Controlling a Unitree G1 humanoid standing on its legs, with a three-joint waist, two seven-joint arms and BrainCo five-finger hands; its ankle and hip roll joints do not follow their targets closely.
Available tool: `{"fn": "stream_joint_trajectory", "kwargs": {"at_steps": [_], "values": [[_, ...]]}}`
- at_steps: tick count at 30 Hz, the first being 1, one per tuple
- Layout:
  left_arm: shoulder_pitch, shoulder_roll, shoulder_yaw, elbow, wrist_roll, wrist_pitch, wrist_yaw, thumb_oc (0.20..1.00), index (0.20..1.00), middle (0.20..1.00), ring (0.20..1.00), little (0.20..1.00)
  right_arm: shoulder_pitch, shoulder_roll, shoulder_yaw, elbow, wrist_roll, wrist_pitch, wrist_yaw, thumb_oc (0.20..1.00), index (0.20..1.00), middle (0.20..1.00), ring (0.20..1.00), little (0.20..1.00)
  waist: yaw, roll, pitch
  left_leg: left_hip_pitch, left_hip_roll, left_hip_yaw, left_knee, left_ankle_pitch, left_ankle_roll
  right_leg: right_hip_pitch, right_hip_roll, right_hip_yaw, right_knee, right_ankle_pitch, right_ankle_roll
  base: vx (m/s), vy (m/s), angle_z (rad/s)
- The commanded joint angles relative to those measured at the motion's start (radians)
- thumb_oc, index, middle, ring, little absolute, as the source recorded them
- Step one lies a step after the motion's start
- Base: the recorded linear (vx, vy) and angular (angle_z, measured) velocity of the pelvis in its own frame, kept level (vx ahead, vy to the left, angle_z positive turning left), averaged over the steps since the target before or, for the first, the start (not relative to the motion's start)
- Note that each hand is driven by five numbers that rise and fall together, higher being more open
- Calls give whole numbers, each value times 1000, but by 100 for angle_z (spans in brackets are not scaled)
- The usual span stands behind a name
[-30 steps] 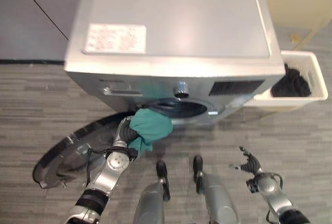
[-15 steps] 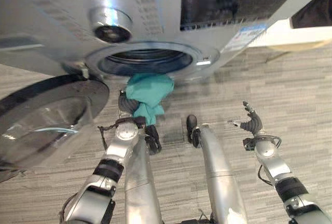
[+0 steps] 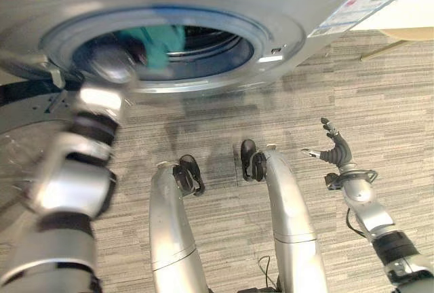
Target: Grab the laundry basket,head to the washer,open it,put in the laundry and shut it.
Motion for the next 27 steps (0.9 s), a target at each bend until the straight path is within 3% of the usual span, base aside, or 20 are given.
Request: {"fn": "stream_joint_trajectory", "kwargs": {"at_steps": [1,3,4,5,6,7,12,14,19,22,27], "values": [[-47,53,-43,101,213,-12,-18,200,200,200,200,200,99,6,13,-53,38,-62,22,1000,1000,1000,1000,1000,-33,53,-141,58,-19,-31,37,-115,74,123,-28,28,-70,-82,75,13,18,7],[-117,63,-129,158,312,6,-30,200,200,200,200,200,98,-12,12,-50,36,-72,25,1000,1000,1000,1000,1000,-35,54,-143,41,-23,-31,45,-112,75,109,-30,28,-64,-78,77,0,0,0],[-139,53,-153,169,346,12,-37,319,319,319,319,319,103,-20,8,-70,34,-81,25,1000,1000,1000,1000,1000,-37,53,-143,32,-26,-32,47,-110,74,98,-30,30,-64,-76,77,0,0,0],[-140,52,-154,169,346,12,-37,507,507,507,507,507,103,-20,6,-71,34,-81,25,1000,1000,1000,1000,1000,-37,53,-144,31,-26,-33,47,-110,74,97,-30,30,-64,-76,77,17,10,3],[-146,45,-158,180,353,12,-41,931,931,931,931,931,109,-26,3,-79,39,-85,24,1000,1000,1000,1000,1000,-39,53,-143,22,-29,-34,55,-110,74,92,-30,31,-58,-74,77,12,6,3],[-152,35,-168,194,360,13,-46,1000,1000,1000,1000,1000,115,-28,0,-88,47,-89,23,1000,1000,1000,1000,1000,-41,52,-144,11,-29,-37,61,-109,74,85,-31,29,-53,-73,77,16,12,4],[-137,-13,-184,185,419,17,-59,1000,1000,1000,1000,1000,141,-21,3,-99,58,-93,27,1000,1000,1000,1000,1000,-37,48,-149,-20,-30,-45,82,-108,71,59,-32,30,-38,-68,78,5,3,1],[-41,-88,-103,156,354,-6,-54,1000,1000,1000,1000,1000,149,-10,19,-85,45,-91,17,1000,1000,1000,1000,1000,-31,40,-145,-19,-35,-49,95,-108,70,56,-33,32,-22,-71,73,0,0,0],[47,-145,-39,100,272,-28,-60,1000,1000,1000,1000,1000,140,-1,34,-68,38,-85,6,1000,1000,1000,1000,1000,-24,40,-147,-15,-40,-53,102,-109,68,56,-36,33,-8,-78,67,0,0,0],[71,-146,-28,61,263,-34,-56,1000,1000,1000,1000,1000,136,2,36,-69,39,-83,4,1000,1000,1000,1000,1000,-22,42,-148,-16,-41,-57,99,-106,65,58,-40,32,-10,-78,68,-11,-5,3],[61,-130,-71,20,377,-19,-9,1000,1000,1000,1000,1000,122,5,47,-50,41,-87,6,1000,1000,1000,1000,1000,-16,41,-150,-7,-46,-63,68,-89,57,72,-49,29,-23,-70,72,-43,-7,5]]}}
